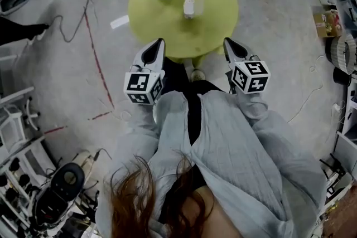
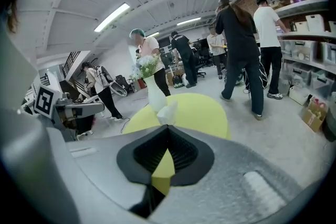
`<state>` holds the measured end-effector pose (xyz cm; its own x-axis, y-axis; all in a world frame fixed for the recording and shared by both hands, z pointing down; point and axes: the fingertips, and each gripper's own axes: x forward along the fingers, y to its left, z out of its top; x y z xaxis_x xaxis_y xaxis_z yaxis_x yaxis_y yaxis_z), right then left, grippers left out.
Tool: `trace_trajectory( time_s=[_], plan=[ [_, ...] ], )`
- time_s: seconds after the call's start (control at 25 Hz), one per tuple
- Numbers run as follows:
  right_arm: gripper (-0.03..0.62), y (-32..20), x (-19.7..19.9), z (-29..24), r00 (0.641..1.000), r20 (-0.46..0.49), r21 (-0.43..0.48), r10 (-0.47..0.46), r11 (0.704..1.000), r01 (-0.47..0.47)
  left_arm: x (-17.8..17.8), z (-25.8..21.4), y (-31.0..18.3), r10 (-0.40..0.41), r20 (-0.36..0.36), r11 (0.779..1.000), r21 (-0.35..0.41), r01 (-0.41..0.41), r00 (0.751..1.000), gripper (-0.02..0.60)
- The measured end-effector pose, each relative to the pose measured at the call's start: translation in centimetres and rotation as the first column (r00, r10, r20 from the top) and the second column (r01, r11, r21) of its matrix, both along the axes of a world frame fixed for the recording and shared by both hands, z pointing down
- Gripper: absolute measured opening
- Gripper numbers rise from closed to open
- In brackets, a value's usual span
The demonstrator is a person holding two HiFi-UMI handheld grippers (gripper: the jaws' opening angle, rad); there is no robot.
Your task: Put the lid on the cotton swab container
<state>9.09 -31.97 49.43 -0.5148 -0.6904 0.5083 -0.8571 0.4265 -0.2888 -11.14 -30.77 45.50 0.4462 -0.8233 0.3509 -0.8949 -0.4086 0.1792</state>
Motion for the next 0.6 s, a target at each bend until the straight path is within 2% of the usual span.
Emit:
trace_trajectory(
  time_s=[0.6],
  plan=[
    [0.002,-6.6,-2.0,0.4,0.996,-0.028,-0.029,0.087,0.996,-0.088,-0.7,1.7,-7.5,0.142,-0.009,0.988,-0.06,-0.142,0.99,0.02]
  ],
)
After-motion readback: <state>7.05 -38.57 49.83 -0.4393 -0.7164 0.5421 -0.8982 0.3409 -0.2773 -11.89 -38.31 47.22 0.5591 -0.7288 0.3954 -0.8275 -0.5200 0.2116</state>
